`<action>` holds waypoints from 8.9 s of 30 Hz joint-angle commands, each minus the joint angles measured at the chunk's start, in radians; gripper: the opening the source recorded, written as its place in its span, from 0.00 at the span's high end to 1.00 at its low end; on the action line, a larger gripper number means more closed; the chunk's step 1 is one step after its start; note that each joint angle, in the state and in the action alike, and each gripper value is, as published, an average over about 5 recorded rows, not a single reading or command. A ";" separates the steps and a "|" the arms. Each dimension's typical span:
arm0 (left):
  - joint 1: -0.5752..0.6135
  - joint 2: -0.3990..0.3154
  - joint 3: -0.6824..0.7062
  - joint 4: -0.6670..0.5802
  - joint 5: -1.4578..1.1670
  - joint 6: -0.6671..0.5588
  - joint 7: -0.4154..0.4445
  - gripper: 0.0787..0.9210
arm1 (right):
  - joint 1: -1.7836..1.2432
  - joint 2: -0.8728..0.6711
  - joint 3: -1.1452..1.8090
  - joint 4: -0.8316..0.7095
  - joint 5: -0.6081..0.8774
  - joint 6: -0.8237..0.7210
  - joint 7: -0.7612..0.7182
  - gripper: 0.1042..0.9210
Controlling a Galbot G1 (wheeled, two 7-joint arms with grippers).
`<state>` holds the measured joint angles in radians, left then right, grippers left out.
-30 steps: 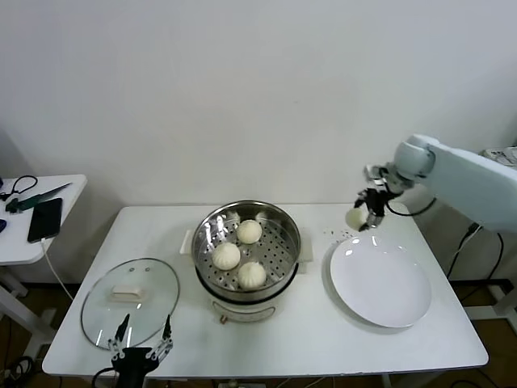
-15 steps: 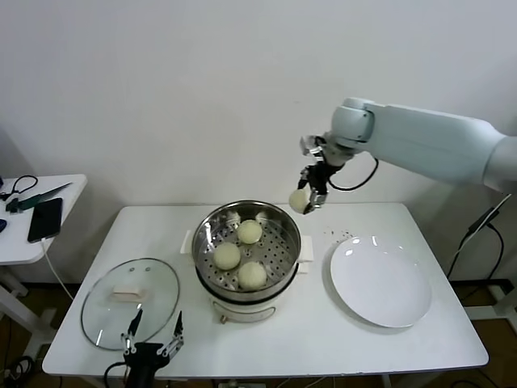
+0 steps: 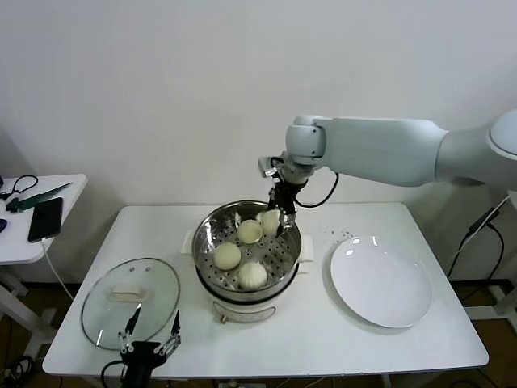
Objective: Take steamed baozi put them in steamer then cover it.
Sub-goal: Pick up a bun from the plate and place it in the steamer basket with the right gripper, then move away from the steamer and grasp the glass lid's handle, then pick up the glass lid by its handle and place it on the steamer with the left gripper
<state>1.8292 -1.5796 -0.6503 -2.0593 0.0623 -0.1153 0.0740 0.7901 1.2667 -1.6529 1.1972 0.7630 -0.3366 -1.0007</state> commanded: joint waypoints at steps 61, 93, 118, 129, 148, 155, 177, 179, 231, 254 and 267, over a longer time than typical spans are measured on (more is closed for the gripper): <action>0.019 -0.021 -0.029 -0.068 0.097 0.002 -0.007 0.12 | -0.908 -0.766 0.993 0.370 0.088 0.468 0.726 0.12; -0.090 0.046 -0.095 -0.061 1.529 0.120 -0.047 0.12 | -2.116 -0.407 2.193 0.522 -0.135 0.374 0.807 0.12; -0.415 0.128 -0.213 0.461 1.551 0.002 -0.191 0.12 | -2.086 -0.340 2.138 0.441 -0.217 0.408 0.788 0.12; -0.497 0.150 -0.204 0.551 1.524 -0.018 -0.261 0.12 | -2.081 -0.330 2.137 0.423 -0.236 0.424 0.777 0.12; -0.539 0.175 -0.206 0.634 1.476 -0.118 -0.302 0.23 | -2.092 -0.299 2.137 0.415 -0.309 0.450 0.749 0.12; -0.532 0.174 -0.211 0.634 1.473 -0.148 -0.290 0.47 | -2.091 -0.290 2.134 0.415 -0.327 0.455 0.746 0.12; -0.301 0.216 -0.181 0.203 1.207 0.106 -0.233 0.91 | -2.084 -0.284 2.143 0.401 -0.345 0.469 0.741 0.12; -0.265 0.225 -0.180 0.129 1.197 0.169 -0.240 0.91 | -2.080 -0.285 2.143 0.398 -0.346 0.469 0.741 0.12; -0.934 0.227 0.817 0.160 1.399 0.901 0.228 0.91 | -1.963 -0.276 2.148 0.215 -0.417 0.512 0.712 0.12; -0.885 0.211 0.797 0.219 1.436 0.901 0.255 0.91 | -1.983 -0.272 2.179 0.201 -0.427 0.530 0.691 0.12; -0.885 0.206 0.804 0.234 1.438 0.901 0.252 0.91 | -1.984 -0.268 2.185 0.196 -0.432 0.536 0.684 0.12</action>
<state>0.9465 -1.3666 0.1515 -1.8384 1.4904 0.7362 0.3189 -1.1920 0.9984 0.5286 1.3940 0.3317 0.1978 -0.3143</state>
